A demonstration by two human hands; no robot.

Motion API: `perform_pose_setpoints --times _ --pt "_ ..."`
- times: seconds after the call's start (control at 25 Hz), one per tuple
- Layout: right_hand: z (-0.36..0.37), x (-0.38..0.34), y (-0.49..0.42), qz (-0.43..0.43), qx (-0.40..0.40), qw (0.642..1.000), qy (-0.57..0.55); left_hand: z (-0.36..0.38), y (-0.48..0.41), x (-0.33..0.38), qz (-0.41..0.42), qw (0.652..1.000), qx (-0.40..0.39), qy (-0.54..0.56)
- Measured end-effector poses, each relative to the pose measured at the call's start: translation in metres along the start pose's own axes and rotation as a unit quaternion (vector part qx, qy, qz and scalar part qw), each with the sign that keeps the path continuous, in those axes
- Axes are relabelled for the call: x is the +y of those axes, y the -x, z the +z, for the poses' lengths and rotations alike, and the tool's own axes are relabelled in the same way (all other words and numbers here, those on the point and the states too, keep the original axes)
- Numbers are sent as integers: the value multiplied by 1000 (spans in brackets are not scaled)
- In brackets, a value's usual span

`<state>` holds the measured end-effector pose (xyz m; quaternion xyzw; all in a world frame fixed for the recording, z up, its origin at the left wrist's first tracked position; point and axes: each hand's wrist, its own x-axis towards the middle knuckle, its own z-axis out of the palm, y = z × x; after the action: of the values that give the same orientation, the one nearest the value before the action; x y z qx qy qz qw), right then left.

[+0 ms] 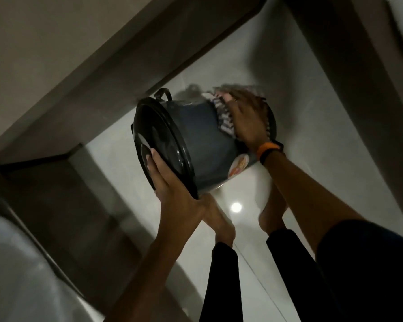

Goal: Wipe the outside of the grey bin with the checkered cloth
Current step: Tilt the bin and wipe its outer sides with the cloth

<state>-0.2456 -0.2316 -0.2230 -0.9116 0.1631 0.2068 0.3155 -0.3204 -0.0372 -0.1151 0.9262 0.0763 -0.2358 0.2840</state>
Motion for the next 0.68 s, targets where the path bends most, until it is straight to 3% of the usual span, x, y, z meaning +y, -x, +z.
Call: perform_pose_setpoints --times 0.08,0.16,0.28,0.48,0.68 --pt "-12 -4 -18 13 -21 999 -28 4 4 3 26 999 5 -40" --pt "-4 -40 11 -87 -10 995 -58 4 11 4 38 997 -5 -60" --pt "-1 -39 73 -135 -27 984 -112 7 34 -5 50 994 -43 -93" --pt "-15 31 32 45 -56 997 -19 20 54 -11 64 992 -53 -97" --pt "25 -53 120 -110 6 987 -113 20 57 -18 19 997 -45 -66"
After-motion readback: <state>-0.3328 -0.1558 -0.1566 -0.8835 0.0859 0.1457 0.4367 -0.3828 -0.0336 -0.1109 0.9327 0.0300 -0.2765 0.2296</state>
